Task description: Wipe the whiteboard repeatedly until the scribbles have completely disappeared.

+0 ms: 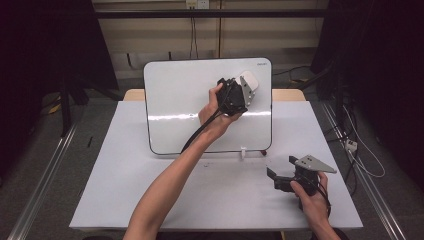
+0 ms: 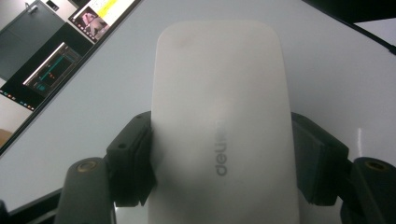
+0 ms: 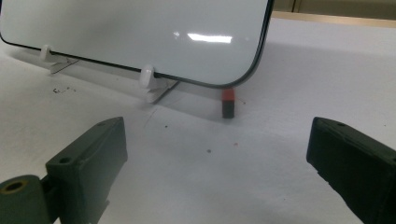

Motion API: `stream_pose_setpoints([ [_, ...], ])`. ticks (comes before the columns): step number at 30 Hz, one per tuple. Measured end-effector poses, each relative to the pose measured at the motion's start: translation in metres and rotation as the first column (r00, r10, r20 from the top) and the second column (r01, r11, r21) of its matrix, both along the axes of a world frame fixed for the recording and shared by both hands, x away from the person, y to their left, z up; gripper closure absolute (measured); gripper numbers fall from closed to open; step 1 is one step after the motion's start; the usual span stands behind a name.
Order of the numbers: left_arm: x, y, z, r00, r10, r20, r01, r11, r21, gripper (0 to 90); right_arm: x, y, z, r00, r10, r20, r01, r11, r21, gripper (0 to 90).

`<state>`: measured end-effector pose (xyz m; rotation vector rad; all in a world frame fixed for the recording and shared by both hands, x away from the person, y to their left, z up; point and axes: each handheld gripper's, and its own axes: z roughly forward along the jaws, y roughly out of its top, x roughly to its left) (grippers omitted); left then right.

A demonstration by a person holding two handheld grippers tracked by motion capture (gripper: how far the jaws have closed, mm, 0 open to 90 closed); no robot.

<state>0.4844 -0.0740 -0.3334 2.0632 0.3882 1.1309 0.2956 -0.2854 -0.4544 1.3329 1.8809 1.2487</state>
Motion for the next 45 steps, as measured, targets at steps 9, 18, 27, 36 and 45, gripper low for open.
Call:
stream_pose_setpoints([
  [9,-0.008,-0.001,-0.011,0.9999,0.012,0.011,-0.012,0.9999,0.011,31.1,-0.001,0.0,0.001,1.0,-0.002,0.0,0.002,1.0,0.003,5.2],
  [18,-0.014,0.025,-0.018,0.9989,0.045,-0.017,-0.045,0.9989,-0.014,31.1,-0.001,0.0,0.001,1.0,0.001,0.002,-0.001,1.0,-0.001,5.2],
  [27,-0.014,0.058,-0.02,0.9977,0.057,-0.037,-0.059,0.9975,-0.041,31.1,-0.001,0.001,0.0,1.0,-0.006,0.001,0.006,1.0,0.002,5.2],
  [36,-0.003,0.081,-0.008,0.9932,0.106,-0.049,-0.109,0.9916,-0.069,31.1,0.0,0.001,0.0,0.9999,-0.011,-0.003,0.011,1.0,0.0,5.2],
  [45,0.014,0.073,0.01,0.9853,0.164,-0.048,-0.168,0.9813,-0.095,31.1,0.0,0.002,0.0,1.0,-0.005,0.0,0.005,1.0,-0.005,5.2],
])
